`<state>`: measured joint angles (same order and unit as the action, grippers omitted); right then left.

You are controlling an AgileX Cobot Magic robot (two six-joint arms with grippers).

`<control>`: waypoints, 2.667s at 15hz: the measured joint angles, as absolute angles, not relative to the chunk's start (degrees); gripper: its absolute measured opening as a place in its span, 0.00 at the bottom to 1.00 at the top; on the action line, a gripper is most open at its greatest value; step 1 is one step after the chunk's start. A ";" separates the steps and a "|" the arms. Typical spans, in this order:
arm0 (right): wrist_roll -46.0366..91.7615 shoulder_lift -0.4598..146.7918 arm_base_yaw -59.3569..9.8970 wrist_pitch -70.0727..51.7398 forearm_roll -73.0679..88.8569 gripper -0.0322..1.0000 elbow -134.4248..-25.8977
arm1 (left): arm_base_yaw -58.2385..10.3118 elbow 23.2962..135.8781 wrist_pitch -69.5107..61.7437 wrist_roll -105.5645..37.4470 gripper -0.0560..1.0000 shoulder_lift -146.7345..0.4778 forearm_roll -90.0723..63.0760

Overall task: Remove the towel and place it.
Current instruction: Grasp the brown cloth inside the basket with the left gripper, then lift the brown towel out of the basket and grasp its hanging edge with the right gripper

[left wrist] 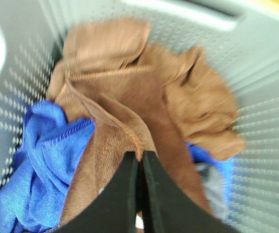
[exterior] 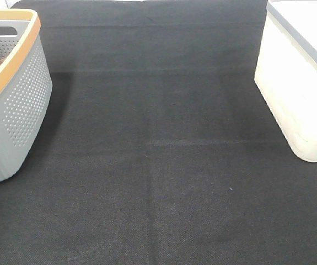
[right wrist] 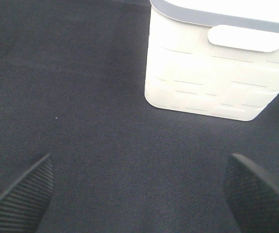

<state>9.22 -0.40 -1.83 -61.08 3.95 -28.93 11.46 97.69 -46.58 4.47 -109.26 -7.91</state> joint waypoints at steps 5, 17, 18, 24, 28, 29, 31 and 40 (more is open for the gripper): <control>9.22 -0.40 -1.83 -61.08 3.95 0.89 -28.93 | 11.46 97.86 -46.41 0.34 0.06 -101.07 -12.83; 9.17 -0.40 -1.83 -61.08 3.95 0.89 -28.93 | 10.43 97.92 -39.99 -21.03 0.06 -81.59 -48.70; 9.17 -0.40 -1.83 -61.08 3.95 0.89 -28.93 | 8.88 97.98 -39.88 -22.40 0.06 -81.42 -50.88; 9.17 -0.40 -1.83 -61.08 4.01 0.89 -28.93 | -10.71 98.03 -32.54 -27.73 0.06 -81.53 -52.71; 9.17 0.57 -1.83 -60.05 6.13 0.89 -29.51 | -19.42 98.03 -26.76 -29.22 0.06 -83.59 -52.71; 9.17 2.92 -1.83 -57.35 8.77 0.89 -30.08 | -20.68 98.03 -25.50 -29.28 0.06 -84.28 -52.48; 10.26 9.57 -1.83 -51.51 14.32 0.88 -30.77 | -23.03 98.03 -22.00 -29.85 0.06 -85.31 -52.31; 45.09 43.54 -10.37 -36.55 38.04 0.80 -38.73 | -30.25 98.03 -19.77 -31.86 0.06 -88.24 -51.91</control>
